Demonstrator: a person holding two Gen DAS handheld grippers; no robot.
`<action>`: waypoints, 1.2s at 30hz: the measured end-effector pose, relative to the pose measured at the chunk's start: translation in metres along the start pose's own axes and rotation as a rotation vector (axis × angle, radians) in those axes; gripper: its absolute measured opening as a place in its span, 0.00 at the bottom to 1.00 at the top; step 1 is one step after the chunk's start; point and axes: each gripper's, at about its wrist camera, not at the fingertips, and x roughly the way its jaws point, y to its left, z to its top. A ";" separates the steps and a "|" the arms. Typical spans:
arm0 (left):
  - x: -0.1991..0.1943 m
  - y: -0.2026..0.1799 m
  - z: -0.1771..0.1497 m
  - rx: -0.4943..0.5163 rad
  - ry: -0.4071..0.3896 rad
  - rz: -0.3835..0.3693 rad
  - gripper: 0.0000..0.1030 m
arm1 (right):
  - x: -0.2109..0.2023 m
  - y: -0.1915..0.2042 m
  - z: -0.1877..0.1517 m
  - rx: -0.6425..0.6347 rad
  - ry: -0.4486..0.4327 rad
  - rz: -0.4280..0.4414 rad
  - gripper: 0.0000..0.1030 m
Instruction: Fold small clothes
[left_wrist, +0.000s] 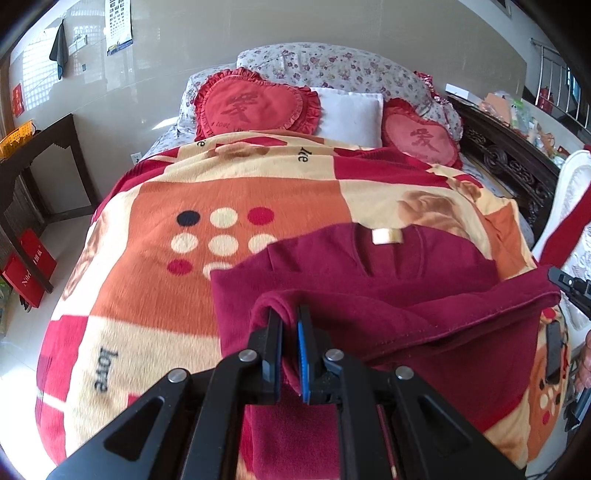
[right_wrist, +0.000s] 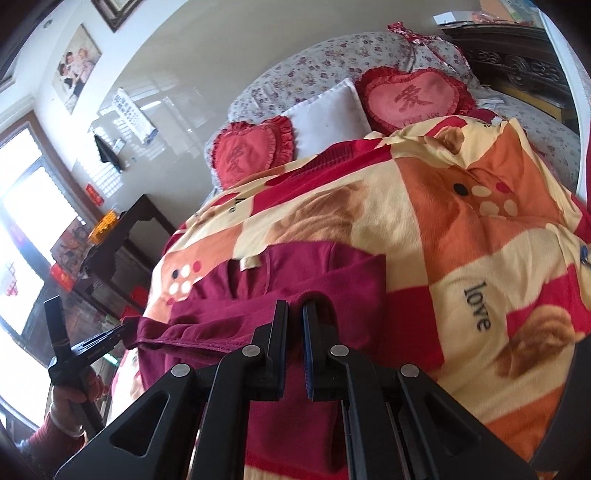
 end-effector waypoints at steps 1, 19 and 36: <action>0.007 0.001 0.005 -0.005 0.003 0.003 0.07 | 0.009 -0.003 0.005 0.010 0.004 -0.005 0.00; 0.097 0.025 0.021 -0.103 0.113 0.031 0.11 | 0.111 -0.032 0.045 0.091 0.104 -0.069 0.00; 0.063 0.039 0.034 -0.165 0.020 -0.055 0.77 | 0.089 0.032 0.022 -0.190 0.120 -0.073 0.11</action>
